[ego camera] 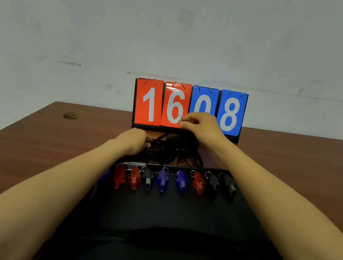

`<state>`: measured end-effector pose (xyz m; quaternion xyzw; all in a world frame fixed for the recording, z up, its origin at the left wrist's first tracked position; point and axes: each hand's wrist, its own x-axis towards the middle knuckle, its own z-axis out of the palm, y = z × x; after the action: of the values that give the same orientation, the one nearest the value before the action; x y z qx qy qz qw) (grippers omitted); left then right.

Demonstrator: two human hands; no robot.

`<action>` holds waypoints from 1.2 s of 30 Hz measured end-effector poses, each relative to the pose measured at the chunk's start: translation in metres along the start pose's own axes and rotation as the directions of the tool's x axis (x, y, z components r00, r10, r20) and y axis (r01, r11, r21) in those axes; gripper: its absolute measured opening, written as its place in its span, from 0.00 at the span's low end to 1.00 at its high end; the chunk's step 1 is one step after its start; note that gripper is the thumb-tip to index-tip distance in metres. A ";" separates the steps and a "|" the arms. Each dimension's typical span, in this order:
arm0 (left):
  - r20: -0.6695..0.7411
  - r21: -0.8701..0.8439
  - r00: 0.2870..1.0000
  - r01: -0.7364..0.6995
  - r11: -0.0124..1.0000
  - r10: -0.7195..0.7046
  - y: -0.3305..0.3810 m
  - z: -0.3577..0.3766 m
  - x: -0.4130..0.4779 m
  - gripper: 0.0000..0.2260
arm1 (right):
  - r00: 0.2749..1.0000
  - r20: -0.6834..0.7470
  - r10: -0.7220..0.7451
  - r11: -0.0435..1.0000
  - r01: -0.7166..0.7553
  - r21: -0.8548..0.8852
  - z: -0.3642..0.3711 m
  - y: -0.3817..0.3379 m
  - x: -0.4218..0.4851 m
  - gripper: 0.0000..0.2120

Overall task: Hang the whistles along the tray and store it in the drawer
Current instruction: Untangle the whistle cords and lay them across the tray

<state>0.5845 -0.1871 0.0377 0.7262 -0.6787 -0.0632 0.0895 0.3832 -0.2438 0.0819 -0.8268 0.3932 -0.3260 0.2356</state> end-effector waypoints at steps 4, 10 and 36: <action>-0.158 -0.126 0.987 0.019 0.992 -0.039 0.004 -0.004 -0.001 0.16 | 0.995 -0.095 0.005 0.992 0.007 0.124 -0.016 -0.010 -0.001 0.10; -0.262 -0.488 0.957 -0.245 0.838 0.127 0.068 -0.043 -0.029 0.20 | 0.991 -0.123 0.047 0.942 -0.003 0.335 -0.036 -0.030 -0.002 0.09; -0.331 -0.359 0.943 -0.096 0.928 -0.030 0.053 -0.111 -0.036 0.13 | 0.778 -0.627 0.038 0.977 0.104 0.188 -0.118 -0.032 -0.020 0.02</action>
<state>0.5535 -0.1500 0.1560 0.6847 -0.6420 -0.0658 0.3386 0.3043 -0.2248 0.1752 -0.6479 0.3973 -0.6267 0.1722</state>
